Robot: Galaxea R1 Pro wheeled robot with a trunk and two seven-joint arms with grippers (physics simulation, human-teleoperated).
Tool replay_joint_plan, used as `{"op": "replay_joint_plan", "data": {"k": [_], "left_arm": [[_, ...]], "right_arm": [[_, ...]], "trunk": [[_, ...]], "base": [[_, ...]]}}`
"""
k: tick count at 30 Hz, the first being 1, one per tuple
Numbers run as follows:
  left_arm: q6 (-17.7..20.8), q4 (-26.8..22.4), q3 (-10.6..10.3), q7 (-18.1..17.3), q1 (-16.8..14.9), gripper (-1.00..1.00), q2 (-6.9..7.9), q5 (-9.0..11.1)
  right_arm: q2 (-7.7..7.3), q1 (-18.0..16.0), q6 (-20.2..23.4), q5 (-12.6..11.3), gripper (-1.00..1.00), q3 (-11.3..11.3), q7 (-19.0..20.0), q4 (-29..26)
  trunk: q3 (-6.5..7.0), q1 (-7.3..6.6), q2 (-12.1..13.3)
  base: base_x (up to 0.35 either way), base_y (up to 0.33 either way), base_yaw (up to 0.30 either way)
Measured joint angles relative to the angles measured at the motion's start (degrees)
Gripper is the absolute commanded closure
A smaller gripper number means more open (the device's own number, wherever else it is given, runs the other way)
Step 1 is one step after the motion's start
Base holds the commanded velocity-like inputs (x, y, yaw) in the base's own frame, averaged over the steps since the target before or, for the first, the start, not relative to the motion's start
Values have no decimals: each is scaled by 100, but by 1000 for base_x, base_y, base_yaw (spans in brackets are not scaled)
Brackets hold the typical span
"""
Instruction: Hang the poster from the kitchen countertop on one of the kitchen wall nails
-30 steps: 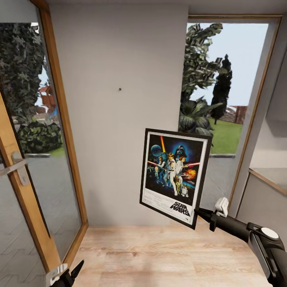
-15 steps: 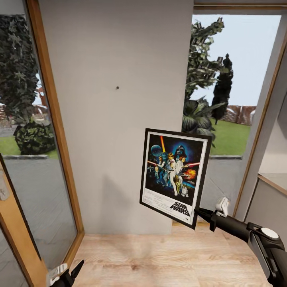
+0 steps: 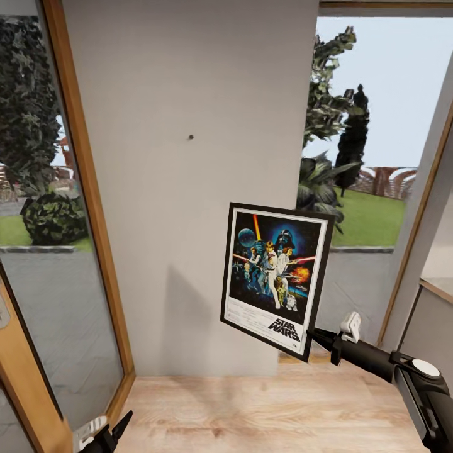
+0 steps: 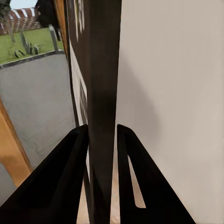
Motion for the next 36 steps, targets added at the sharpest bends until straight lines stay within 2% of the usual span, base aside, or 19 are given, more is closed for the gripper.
{"op": "replay_joint_plan", "data": {"k": [14,36], "left_arm": [[0,-3,0,3,1,-100,0,-1],[1,-3,0,3,1,-100,0,-2]], "right_arm": [[0,-3,0,3,100,-1,1,-4],[0,-1,0,3,100,0,1,-8]], "trunk": [[0,0,0],[0,-1,0]], "base": [[88,38,0],[315,0,0]]}}
